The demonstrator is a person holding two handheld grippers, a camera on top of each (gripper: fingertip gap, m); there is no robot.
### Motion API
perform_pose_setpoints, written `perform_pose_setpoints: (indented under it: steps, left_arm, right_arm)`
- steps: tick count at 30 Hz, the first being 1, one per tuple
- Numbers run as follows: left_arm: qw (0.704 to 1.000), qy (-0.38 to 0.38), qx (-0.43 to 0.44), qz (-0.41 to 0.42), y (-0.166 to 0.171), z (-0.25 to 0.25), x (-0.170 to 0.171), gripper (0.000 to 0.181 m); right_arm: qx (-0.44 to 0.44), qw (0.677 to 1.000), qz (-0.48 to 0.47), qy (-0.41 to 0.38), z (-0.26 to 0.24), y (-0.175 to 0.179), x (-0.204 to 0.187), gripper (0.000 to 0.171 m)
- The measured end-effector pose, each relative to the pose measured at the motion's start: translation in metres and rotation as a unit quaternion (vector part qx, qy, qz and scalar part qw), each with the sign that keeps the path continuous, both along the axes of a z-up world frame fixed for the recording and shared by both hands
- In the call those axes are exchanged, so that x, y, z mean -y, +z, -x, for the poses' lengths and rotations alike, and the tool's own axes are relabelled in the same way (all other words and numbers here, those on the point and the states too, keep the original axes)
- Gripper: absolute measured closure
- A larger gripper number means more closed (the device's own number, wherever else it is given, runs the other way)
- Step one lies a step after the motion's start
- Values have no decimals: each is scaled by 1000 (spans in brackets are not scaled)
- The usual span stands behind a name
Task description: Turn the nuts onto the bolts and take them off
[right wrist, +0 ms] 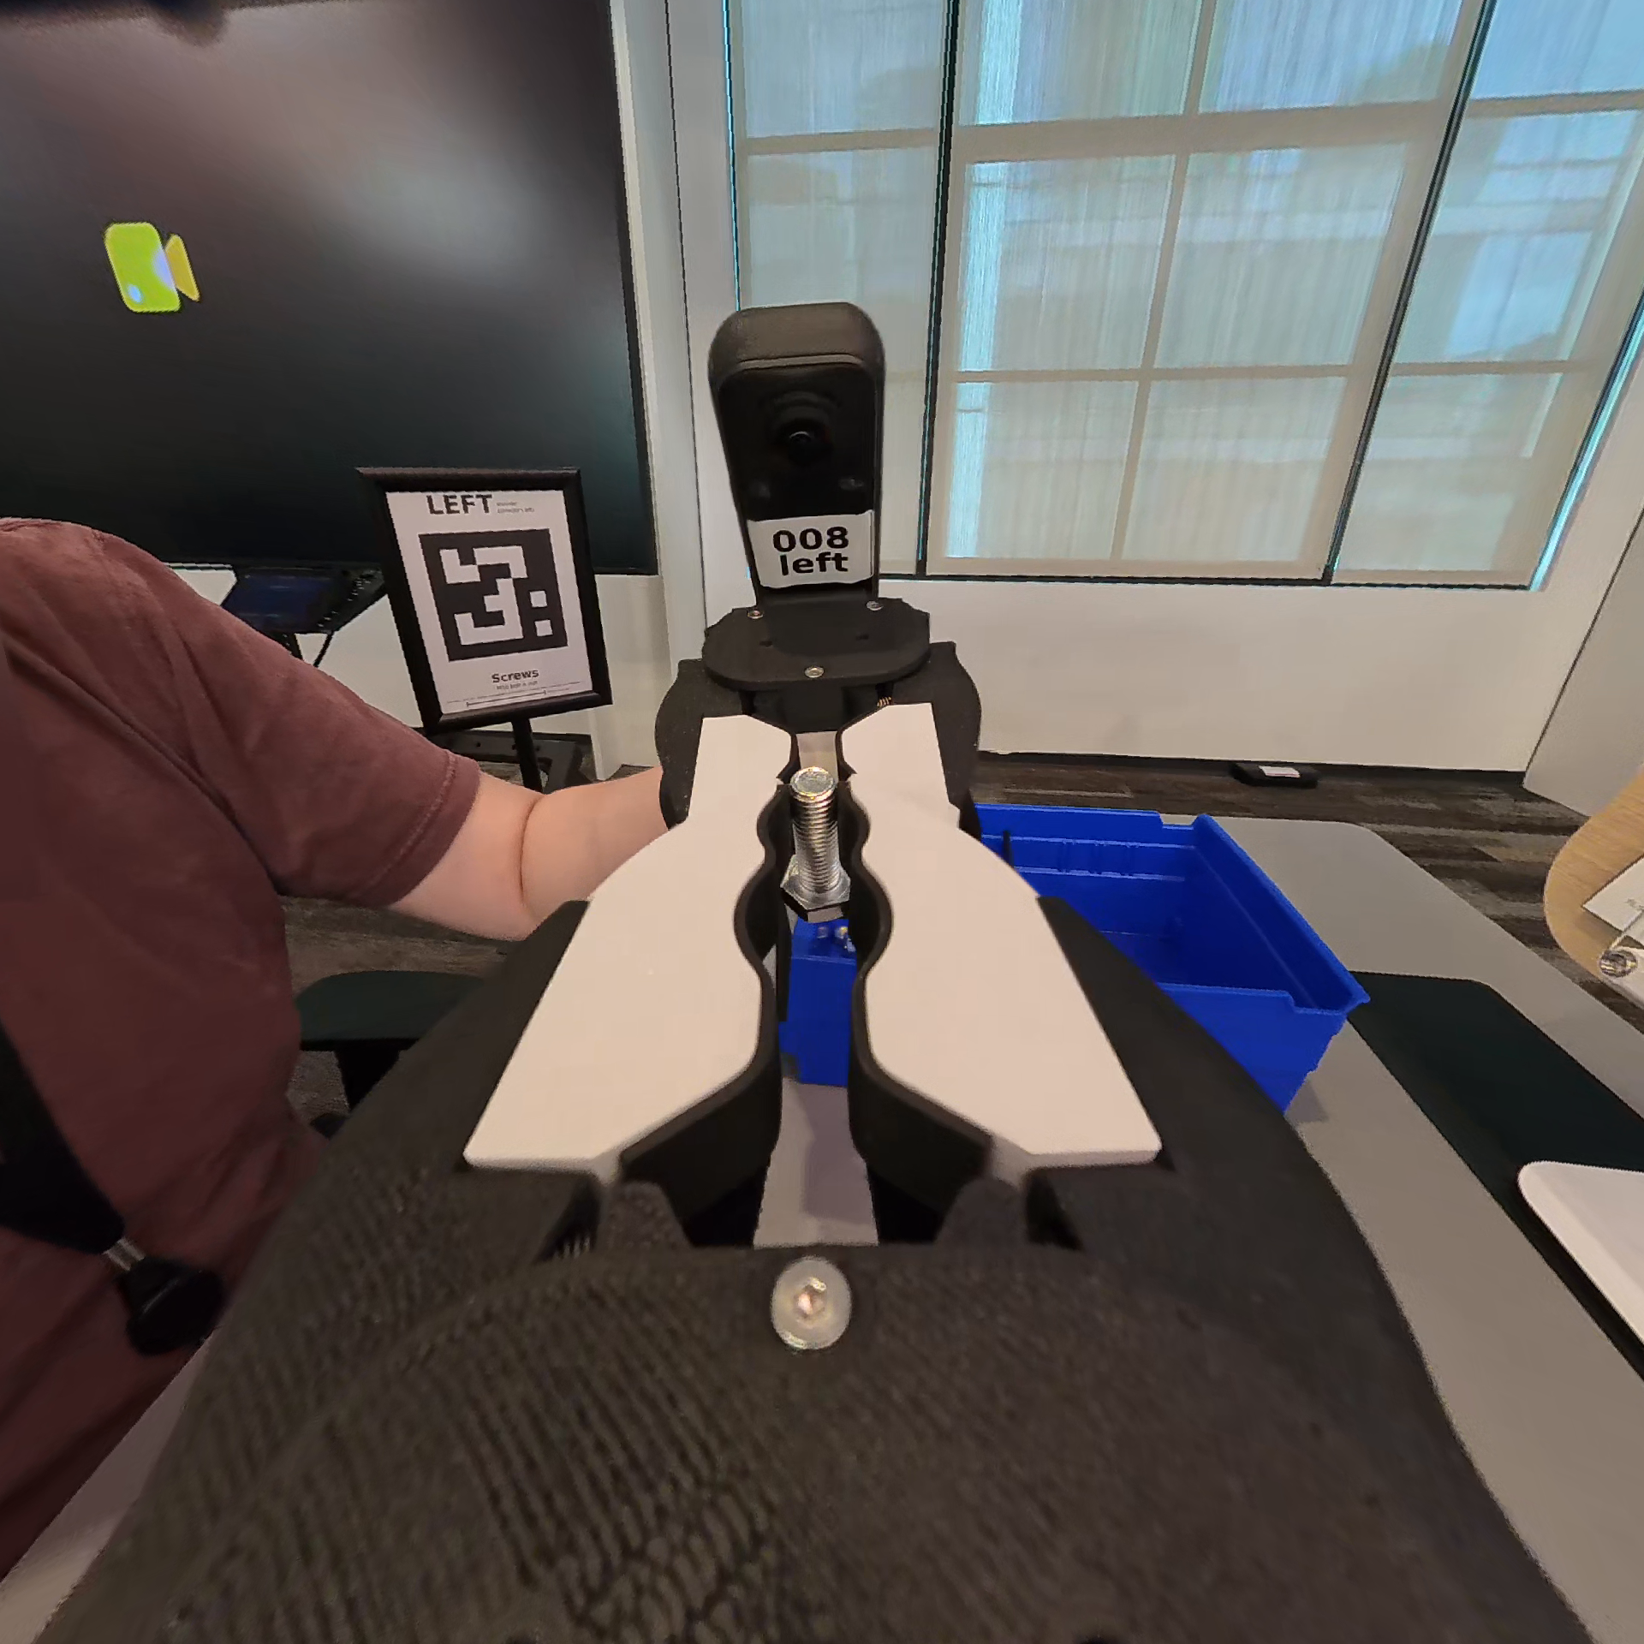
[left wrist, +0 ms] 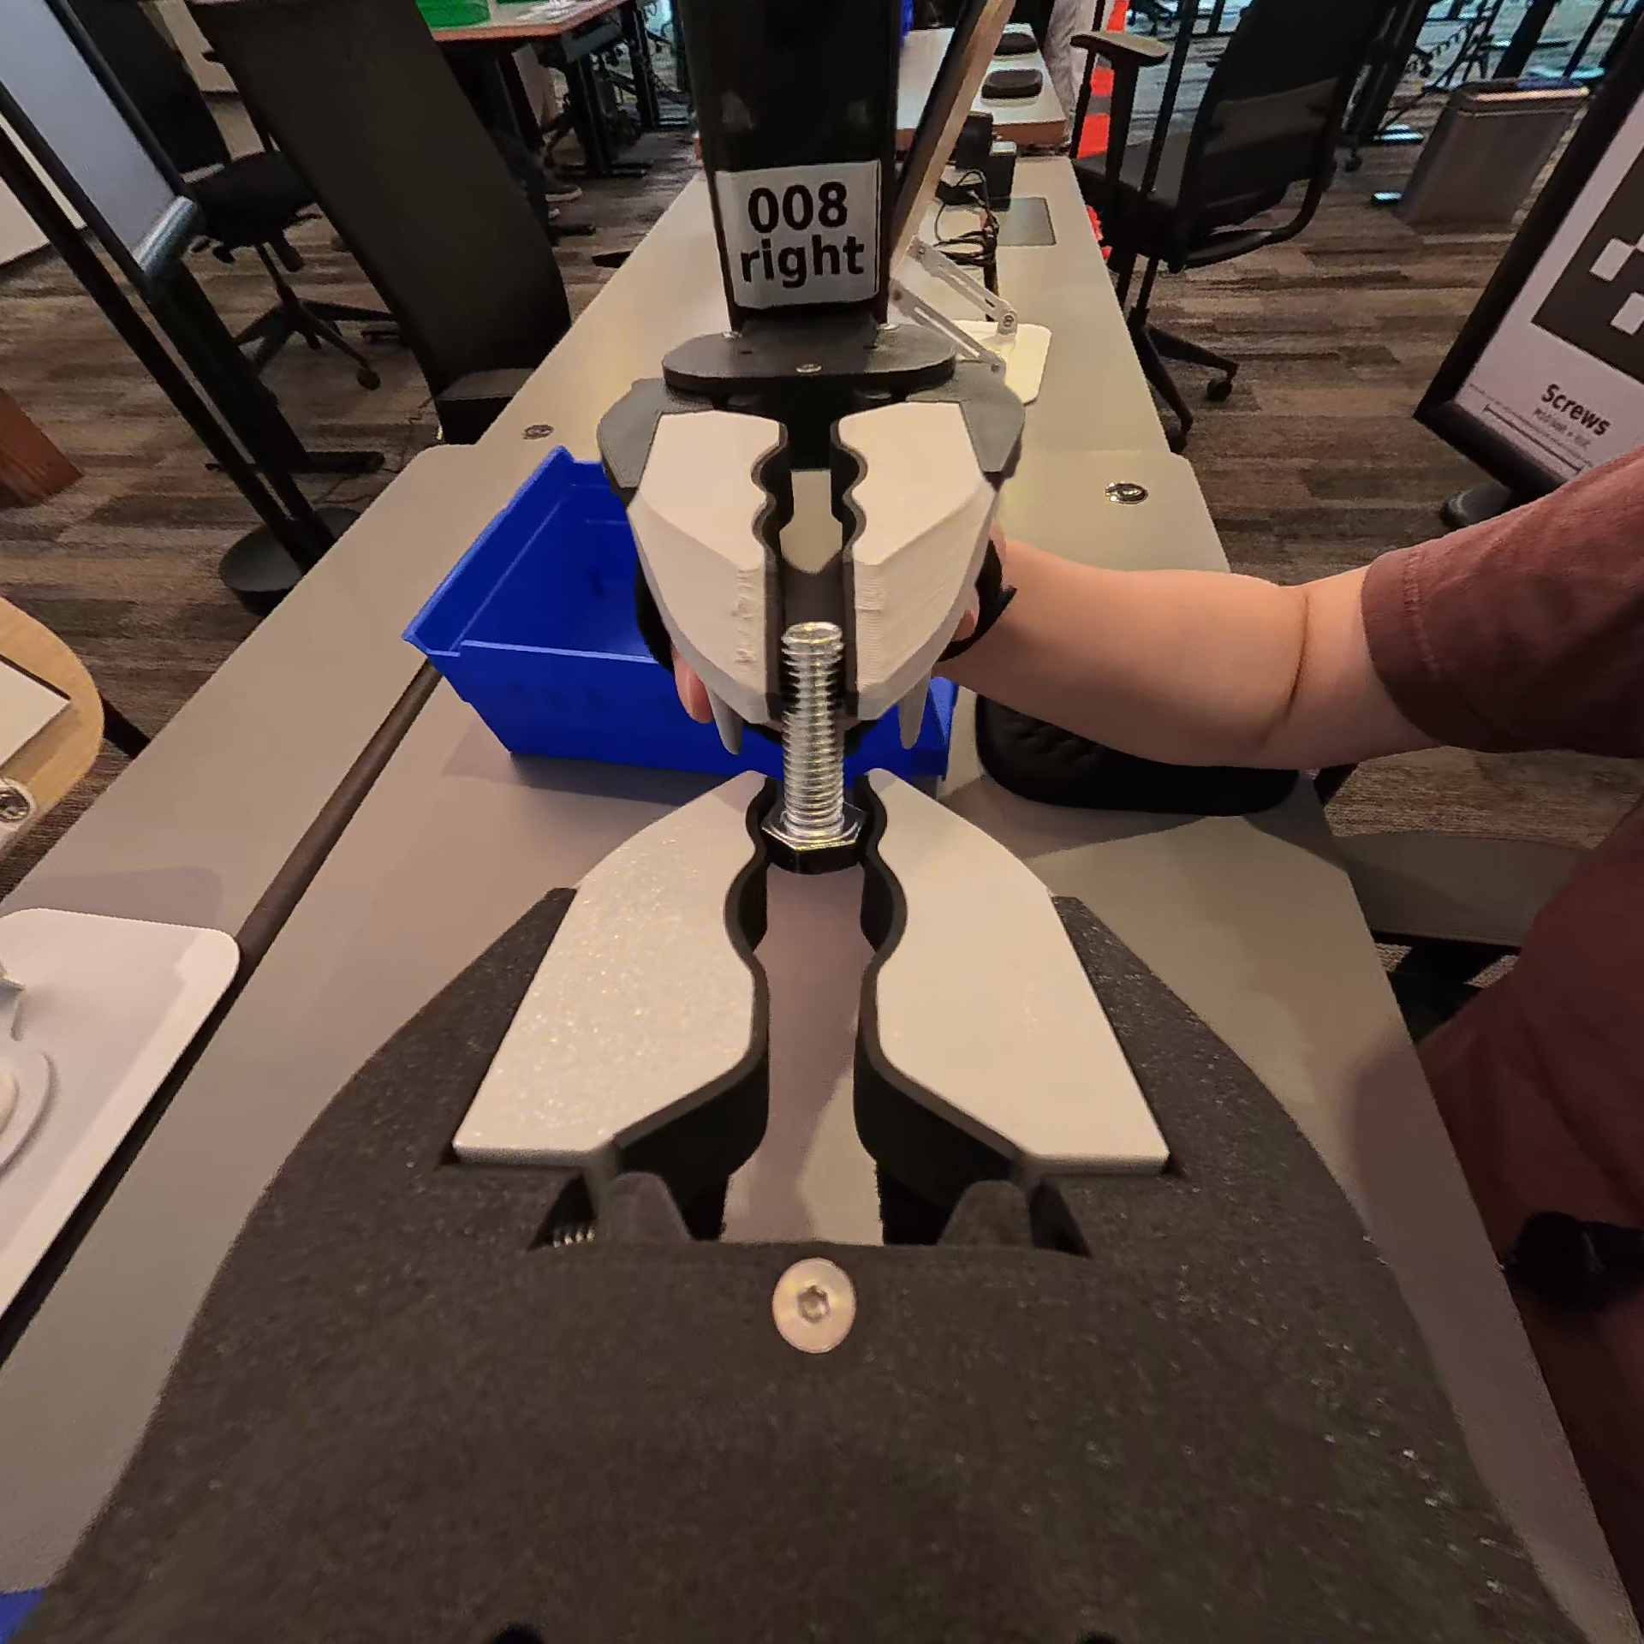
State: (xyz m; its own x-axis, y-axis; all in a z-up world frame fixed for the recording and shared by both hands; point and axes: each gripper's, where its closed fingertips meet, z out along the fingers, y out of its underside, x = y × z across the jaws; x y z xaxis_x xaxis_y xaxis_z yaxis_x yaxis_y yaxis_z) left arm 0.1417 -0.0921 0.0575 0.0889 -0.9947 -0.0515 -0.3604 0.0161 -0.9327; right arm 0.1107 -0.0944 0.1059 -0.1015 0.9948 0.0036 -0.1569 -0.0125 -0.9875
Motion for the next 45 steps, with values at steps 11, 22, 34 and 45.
perform_pose_setpoints:
  steps: [11,22,34,45]
  left_arm:
    - [999,25,11,-27,-5,-1,-9,166]
    - [992,116,22,-36,-3,37,-49,166]
    - [970,219,62,-81,49,139,-70,166]
    - [970,205,101,-81,70,161,-60,166]
  right_arm:
    - [-4,1000,26,6,0,-5,-7,161]
    - [231,960,2,-155,-45,-57,-52,141]
    - [626,761,-96,-139,-49,-240,-77,139]
    - [660,745,-92,-22,-35,-248,-87,146]
